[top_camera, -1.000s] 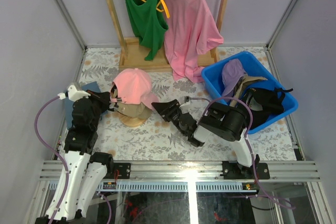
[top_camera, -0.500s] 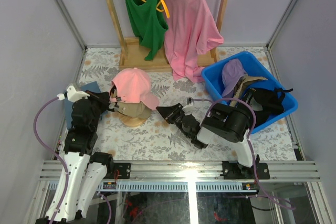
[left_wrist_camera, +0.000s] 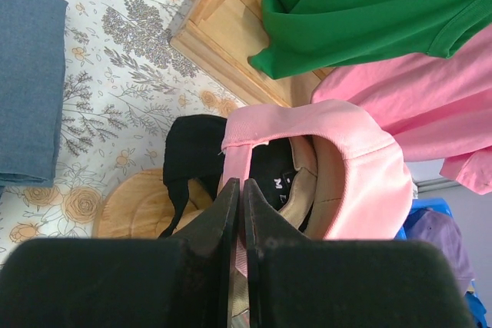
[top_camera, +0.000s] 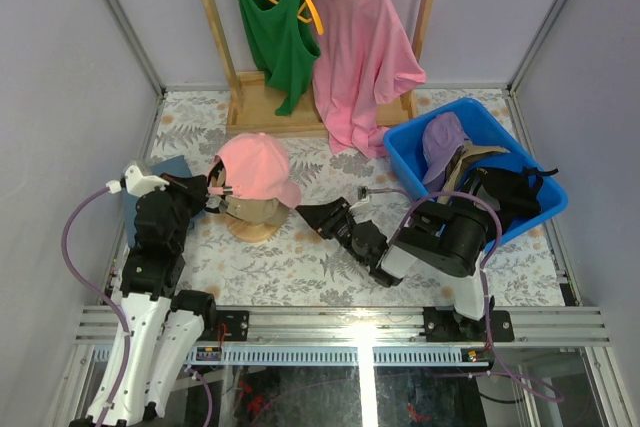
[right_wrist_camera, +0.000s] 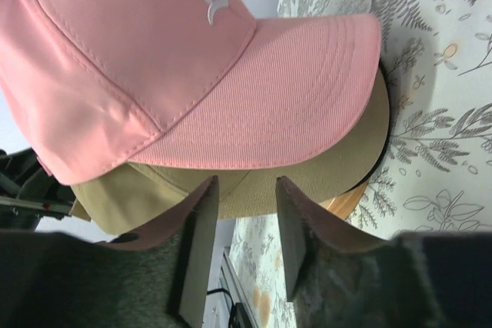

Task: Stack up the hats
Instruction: Stack the hat on the hat.

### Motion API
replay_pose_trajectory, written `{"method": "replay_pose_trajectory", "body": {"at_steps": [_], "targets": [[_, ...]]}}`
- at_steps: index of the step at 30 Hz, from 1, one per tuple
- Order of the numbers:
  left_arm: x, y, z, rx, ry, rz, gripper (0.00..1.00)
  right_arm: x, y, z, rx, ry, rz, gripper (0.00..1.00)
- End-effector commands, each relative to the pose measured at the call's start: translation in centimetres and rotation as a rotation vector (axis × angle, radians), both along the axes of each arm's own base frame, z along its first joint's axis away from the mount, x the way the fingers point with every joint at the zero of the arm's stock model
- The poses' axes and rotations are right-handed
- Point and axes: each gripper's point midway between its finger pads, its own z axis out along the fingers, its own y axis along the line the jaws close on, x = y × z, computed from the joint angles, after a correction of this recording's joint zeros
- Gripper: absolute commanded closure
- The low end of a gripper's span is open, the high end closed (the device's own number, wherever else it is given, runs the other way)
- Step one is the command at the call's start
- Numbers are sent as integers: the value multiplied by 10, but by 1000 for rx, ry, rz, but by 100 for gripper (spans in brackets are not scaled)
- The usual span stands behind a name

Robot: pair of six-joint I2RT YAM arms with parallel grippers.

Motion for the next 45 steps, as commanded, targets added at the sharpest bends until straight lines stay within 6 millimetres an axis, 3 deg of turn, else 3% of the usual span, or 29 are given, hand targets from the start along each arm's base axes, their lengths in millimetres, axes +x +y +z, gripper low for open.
{"method": "replay_pose_trajectory", "body": {"at_steps": [1,7,14,18,24,32,40,45], "targets": [[-1,3,7,-12,-33,16,100,-13,14,42,150,-53,62,52],[-2,2,10,-6,-38,11,100,-21,23,39,165,-30,81,32],[-3,-4,12,-25,-43,-18,100,-13,31,20,191,38,65,26],[-4,-6,11,-38,-42,-29,100,-3,31,23,217,41,20,23],[-6,-7,10,-41,-37,-31,100,9,27,43,255,11,-28,22],[-8,-6,11,-49,-36,-28,100,23,25,37,305,58,-73,22],[-10,-6,8,-35,-31,-32,100,36,28,48,348,46,-85,23],[-11,-6,9,-33,-32,-32,100,43,31,46,379,66,-88,29]]}}
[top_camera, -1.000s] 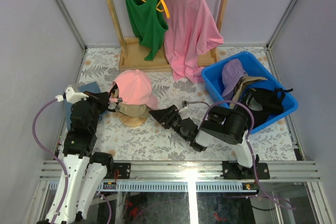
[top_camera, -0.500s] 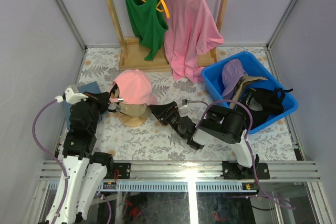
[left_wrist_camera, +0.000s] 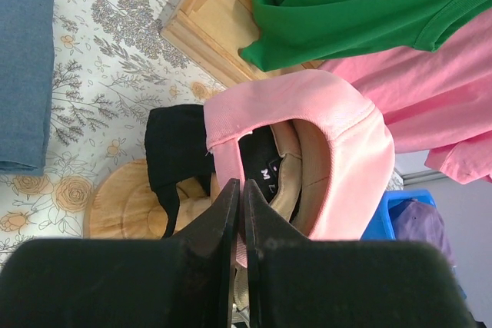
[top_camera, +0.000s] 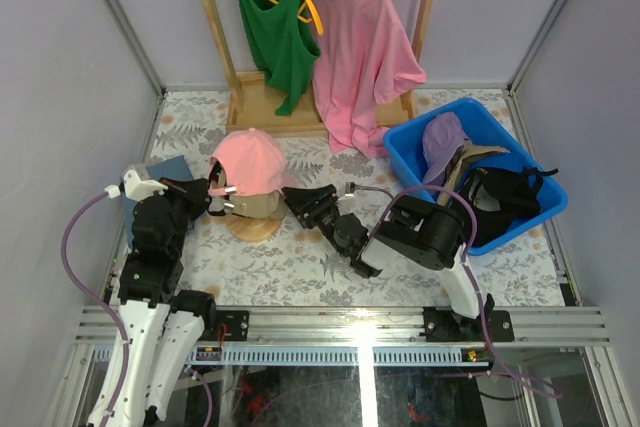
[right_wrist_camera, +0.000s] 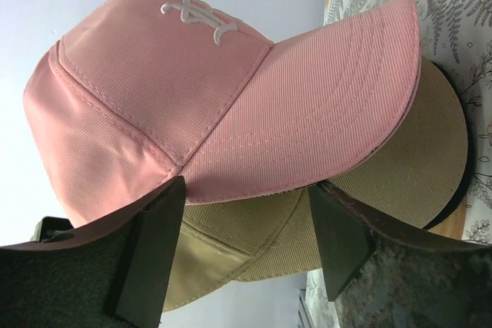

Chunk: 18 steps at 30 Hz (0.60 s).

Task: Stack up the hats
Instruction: Stack the hat on the hat.

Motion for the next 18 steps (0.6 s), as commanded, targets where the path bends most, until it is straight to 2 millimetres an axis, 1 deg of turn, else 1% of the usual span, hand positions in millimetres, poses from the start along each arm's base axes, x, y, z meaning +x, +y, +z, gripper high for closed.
{"method": "replay_pose_trajectory", "body": {"at_steps": [1,9,13,18], "targets": [[-2,-1,6,5,-22,-12,100,15,-4,30,136,-31,-57,31],[-1,-1,5,3,-24,-10,100,14,-6,32,130,-38,-58,60],[-2,-1,6,1,-27,-10,100,13,-7,32,126,-38,-54,77],[-1,0,6,2,-26,-2,100,9,-7,34,113,-50,-40,92]]}}
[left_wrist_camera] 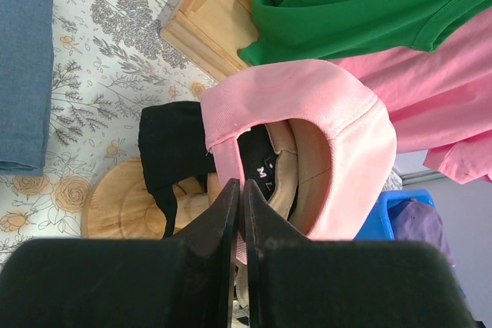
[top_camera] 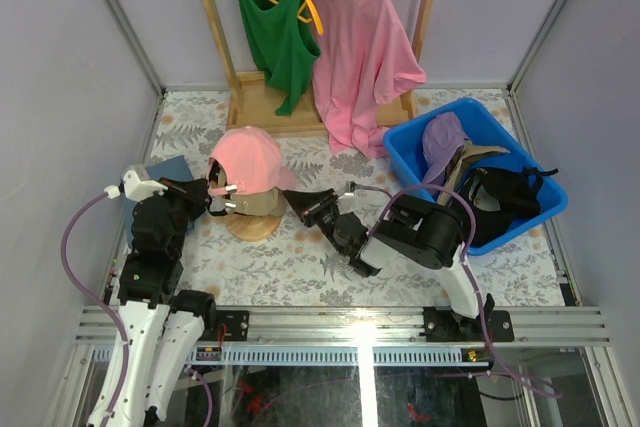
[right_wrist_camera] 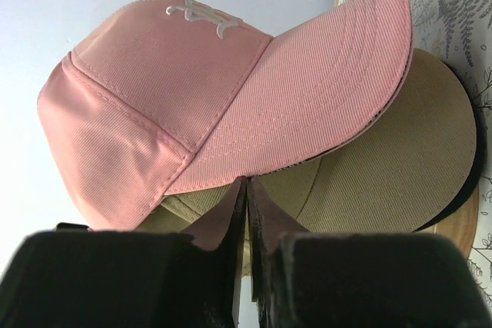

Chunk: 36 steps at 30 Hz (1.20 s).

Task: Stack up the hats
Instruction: Stack the hat on the hat.

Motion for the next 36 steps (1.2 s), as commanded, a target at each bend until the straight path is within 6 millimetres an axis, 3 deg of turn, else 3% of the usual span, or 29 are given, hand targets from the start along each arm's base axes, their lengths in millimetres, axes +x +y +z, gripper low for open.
{"method": "replay_pose_trajectory", "body": {"at_steps": [1,4,20,24,26,29,36], "targets": [[-1,0,5,2,-24,-1,100,3,-8,30,58,-69,-34,93],[-1,1,3,-1,-22,6,100,1,-10,32,43,-83,-30,100],[-4,3,13,-37,-59,26,100,-15,-27,43,-9,-125,-14,99],[-4,1,22,-44,-79,14,100,-22,-26,43,-106,-209,6,62],[-5,0,28,-49,-88,9,100,-25,-29,37,-171,-247,8,51],[-7,-4,39,-62,-116,-11,100,-27,-37,25,-229,-252,2,44],[-9,-14,84,-49,-200,-81,100,-27,-38,12,-257,-245,25,43]]}}
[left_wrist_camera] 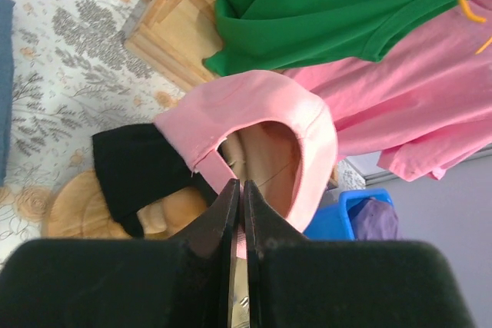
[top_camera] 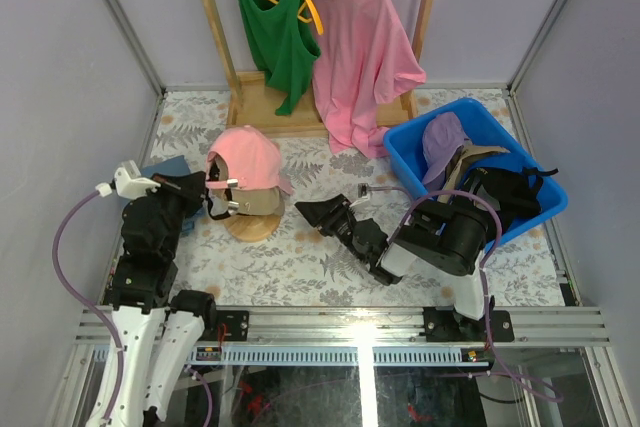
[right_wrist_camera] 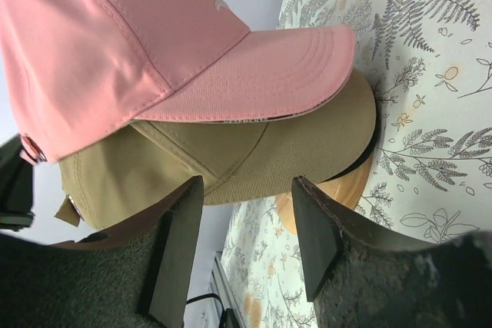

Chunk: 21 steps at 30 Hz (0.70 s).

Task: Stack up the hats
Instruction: Stack the hat on the hat.

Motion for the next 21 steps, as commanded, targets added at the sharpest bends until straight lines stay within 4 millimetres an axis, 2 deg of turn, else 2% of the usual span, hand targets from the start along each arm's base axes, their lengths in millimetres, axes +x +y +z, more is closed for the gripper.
{"method": "replay_pose_trajectory", "body": {"at_steps": [1,7,16,21], "targets": [[-4,-9,62,8,-146,-58,100,3,-2,29,52,-93,-3,43],[-3,-21,77,16,-167,-129,100,3,-5,34,51,-106,-8,42],[2,-28,75,15,-155,-168,100,-1,-1,45,24,-166,18,40],[-3,-29,73,14,-159,-176,100,-3,4,53,-36,-207,43,37]]}}
